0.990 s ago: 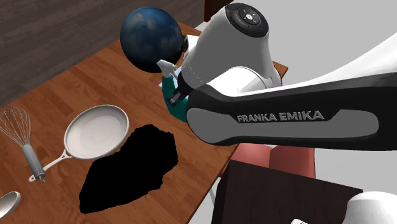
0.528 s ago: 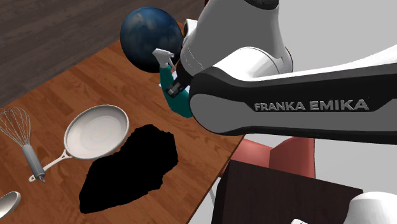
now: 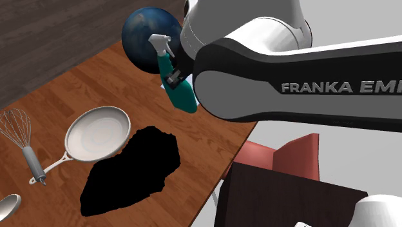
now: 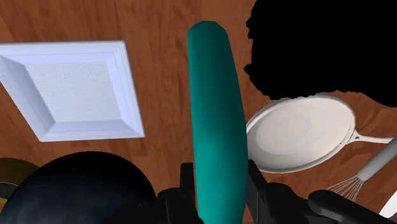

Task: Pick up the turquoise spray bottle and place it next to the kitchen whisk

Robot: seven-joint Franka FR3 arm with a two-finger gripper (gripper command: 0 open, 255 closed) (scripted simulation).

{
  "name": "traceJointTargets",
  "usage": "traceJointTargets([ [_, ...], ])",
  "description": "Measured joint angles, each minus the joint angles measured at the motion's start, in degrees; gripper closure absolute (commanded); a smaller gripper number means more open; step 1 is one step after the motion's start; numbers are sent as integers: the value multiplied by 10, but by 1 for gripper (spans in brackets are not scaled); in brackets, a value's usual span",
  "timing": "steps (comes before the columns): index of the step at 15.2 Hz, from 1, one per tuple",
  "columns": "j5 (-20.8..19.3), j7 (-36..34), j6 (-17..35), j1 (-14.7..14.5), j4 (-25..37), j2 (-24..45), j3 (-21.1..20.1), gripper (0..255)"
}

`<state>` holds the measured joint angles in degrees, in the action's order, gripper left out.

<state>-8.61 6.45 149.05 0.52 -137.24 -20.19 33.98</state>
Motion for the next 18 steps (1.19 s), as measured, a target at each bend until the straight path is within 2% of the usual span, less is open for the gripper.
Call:
traceJointTargets([
  [18, -7, -18, -145, 5, 112, -35, -33, 255],
])
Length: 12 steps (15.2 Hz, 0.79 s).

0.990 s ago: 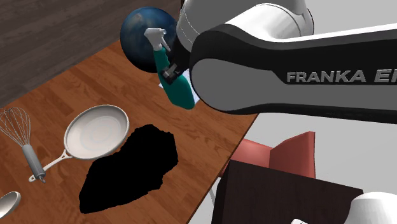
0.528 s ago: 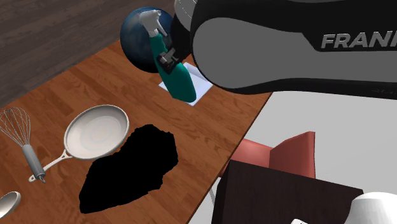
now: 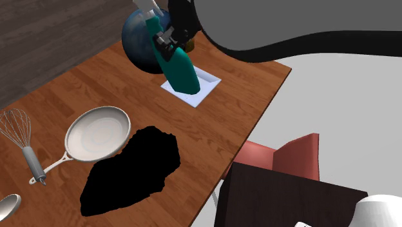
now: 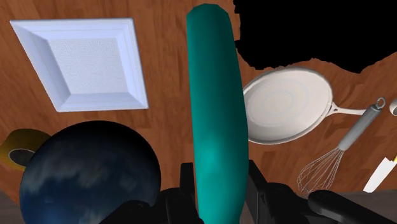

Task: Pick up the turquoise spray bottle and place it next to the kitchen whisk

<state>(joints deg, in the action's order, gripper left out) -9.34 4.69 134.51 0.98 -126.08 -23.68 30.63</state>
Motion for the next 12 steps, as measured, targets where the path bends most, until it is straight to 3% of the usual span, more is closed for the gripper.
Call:
traceJointTargets([
  [6, 2, 0, -44, -2, 41, -3, -6, 255],
  [12, 0, -65, -40, -18, 62, 30, -52, 255],
])
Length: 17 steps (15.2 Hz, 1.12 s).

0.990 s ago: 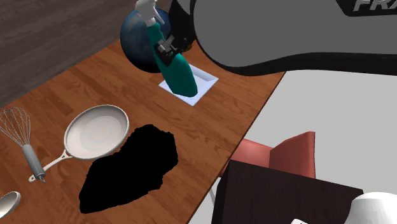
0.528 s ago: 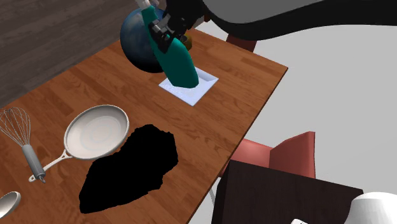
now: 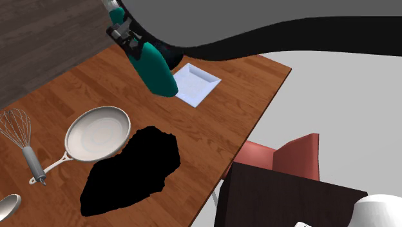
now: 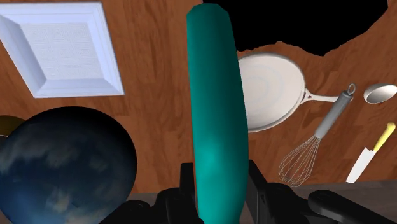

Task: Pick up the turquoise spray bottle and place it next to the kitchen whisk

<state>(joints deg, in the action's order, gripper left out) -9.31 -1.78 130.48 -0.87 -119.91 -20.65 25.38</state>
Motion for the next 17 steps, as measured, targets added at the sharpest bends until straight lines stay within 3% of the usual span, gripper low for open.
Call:
traceJointTargets([
  [4, -3, -51, 2, -15, 24, 33, -34, 255],
  [17, -2, -182, -27, -68, 200, 202, -108, 255],
])
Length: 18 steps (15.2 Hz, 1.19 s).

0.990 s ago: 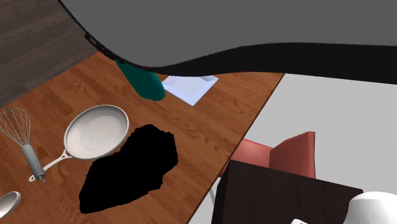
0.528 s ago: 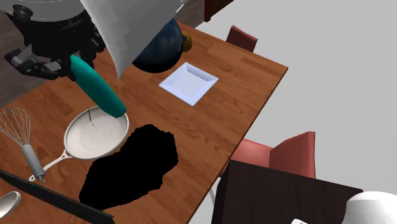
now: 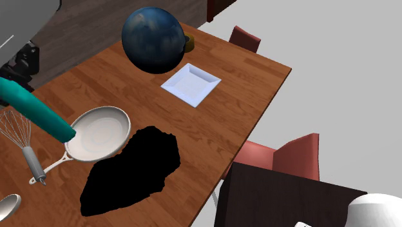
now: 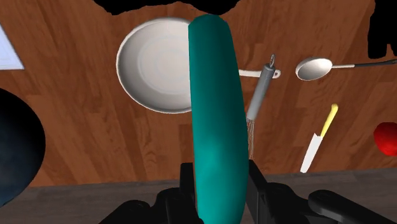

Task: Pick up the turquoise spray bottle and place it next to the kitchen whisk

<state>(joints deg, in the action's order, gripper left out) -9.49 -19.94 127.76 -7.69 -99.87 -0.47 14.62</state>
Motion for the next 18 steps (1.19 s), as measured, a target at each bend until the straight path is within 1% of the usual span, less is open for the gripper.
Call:
traceJointTargets([
  [4, 0, -34, -26, -17, 84, 66, -16, 255],
  [10, 2, -74, -76, -39, 235, 177, -33, 255],
  [12, 0, -80, -69, -41, 236, 185, -34, 255],
  [18, -6, -91, -26, -44, 190, 184, -33, 255],
])
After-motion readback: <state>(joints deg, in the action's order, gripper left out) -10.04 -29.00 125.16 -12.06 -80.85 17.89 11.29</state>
